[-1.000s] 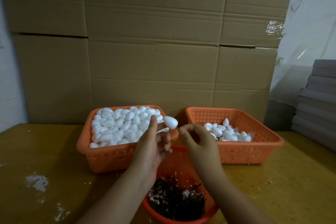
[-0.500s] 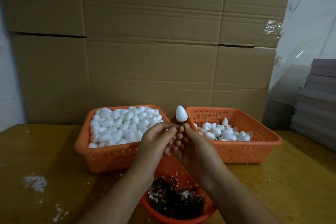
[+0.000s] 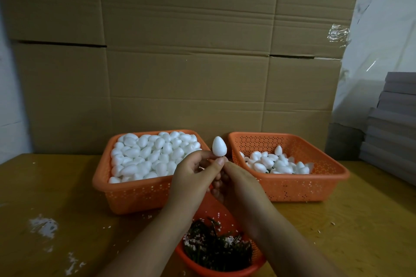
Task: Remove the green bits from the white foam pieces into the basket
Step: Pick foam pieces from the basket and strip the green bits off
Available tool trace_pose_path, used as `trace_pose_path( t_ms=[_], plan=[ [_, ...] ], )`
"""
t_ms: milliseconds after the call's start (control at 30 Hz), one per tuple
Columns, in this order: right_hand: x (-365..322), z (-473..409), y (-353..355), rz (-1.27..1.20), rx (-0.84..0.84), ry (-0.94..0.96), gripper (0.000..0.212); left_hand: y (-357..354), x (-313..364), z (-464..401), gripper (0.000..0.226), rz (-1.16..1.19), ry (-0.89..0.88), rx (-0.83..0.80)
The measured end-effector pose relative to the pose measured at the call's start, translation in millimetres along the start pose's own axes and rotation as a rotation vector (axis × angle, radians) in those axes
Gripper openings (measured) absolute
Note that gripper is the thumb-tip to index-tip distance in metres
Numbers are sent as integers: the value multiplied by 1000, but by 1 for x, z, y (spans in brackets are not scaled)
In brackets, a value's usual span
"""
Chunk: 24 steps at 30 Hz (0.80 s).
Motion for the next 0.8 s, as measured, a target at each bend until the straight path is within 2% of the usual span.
trace_pose_path(
  t_ms=[67,167,333,500,667,800],
  plan=[
    [-3,2,0,33,10,35,36,1,-1,-1,4,-9,-5,7],
    [-10,3,3,89,40,116,33,2,-3,-1,7,-36,-4,12],
    [-35,7,17,308,201,332,31,3,-13,-4,22,39,82,-1],
    [-47,9,26,357,275,430,18,3,-16,-4,10,109,144,-36],
    [-54,14,22,494,262,564,12,2,-13,-4,20,152,164,-41],
    [-58,19,13,681,222,691,17,5,-14,-4,27,163,186,-21]
  ],
)
Point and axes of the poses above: each hand's wrist, its own z-axis away from the middle knuckle, its own y-axis out of the back of the hand, x = y × z, the point moved 8 cm from there along -z, towards the middle knuckle, and after that the axes turned 10 degrees about -z, right-handed, at the moved point
